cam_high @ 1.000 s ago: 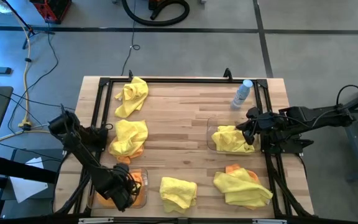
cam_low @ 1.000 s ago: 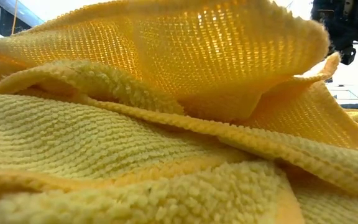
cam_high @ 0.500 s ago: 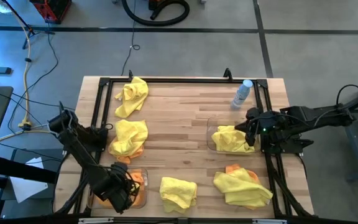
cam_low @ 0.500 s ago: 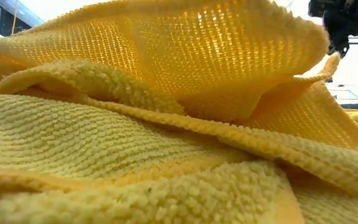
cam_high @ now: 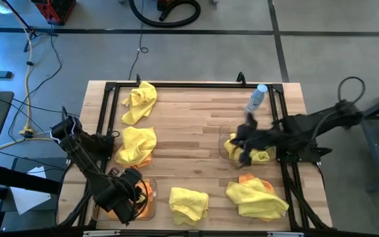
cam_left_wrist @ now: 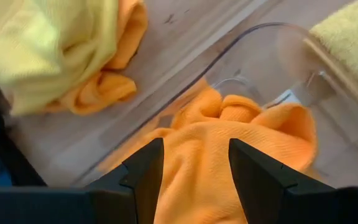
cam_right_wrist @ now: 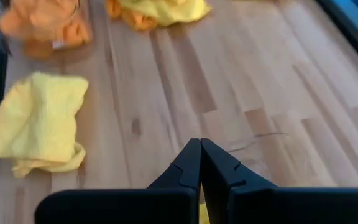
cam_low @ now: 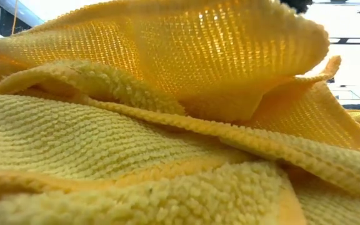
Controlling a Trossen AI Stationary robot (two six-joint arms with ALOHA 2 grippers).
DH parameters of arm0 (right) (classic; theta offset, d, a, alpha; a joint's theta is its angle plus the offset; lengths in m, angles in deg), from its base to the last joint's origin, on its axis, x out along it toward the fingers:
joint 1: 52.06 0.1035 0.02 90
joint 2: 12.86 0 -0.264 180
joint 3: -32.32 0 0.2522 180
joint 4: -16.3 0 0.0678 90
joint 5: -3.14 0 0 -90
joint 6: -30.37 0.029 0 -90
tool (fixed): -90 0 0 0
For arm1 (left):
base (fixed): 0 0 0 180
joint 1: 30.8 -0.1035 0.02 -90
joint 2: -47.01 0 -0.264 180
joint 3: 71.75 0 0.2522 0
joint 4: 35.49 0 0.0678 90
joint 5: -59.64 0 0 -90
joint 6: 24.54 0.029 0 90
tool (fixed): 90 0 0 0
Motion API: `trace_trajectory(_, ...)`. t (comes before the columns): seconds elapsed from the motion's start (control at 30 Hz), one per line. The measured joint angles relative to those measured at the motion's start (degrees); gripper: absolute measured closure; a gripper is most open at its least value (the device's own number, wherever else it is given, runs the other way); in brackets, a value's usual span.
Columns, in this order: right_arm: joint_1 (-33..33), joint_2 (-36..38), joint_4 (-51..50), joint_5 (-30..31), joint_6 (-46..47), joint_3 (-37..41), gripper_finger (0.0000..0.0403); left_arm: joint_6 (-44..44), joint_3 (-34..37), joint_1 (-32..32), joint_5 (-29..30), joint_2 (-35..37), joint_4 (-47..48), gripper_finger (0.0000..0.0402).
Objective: Sort microfiber towel by color & place in baskets
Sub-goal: Put the yellow microfiber cloth into the right transparent bin
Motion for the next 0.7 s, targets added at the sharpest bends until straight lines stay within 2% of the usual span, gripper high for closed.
trace_trajectory(0.2, 2.7, -17.1, -14.8, -2.5, 5.9, -16.7, 0.0403, 9.1, 2.7, 0.8, 2.3, 3.7, -0.2, 0.0232)
trace_trajectory(0.37, 4.4, -28.4, -19.7, -4.7, 7.6, -29.6, 0.0393, 15.1, 6.4, 1.6, 4.5, 9.3, -0.1, 0.0232)
trace_trajectory(0.5, 5.7, -36.4, -19.8, -6.3, 5.4, -39.2, 0.0361, 18.2, 9.4, 1.7, 6.6, 14.5, -0.1, 0.0232)
trace_trajectory(0.7, 7.2, -47.3, -19.3, -6.5, -0.1, -49.6, 0.0285, 19.4, 12.1, 1.7, 11.3, 21.3, 0.1, 0.0232)
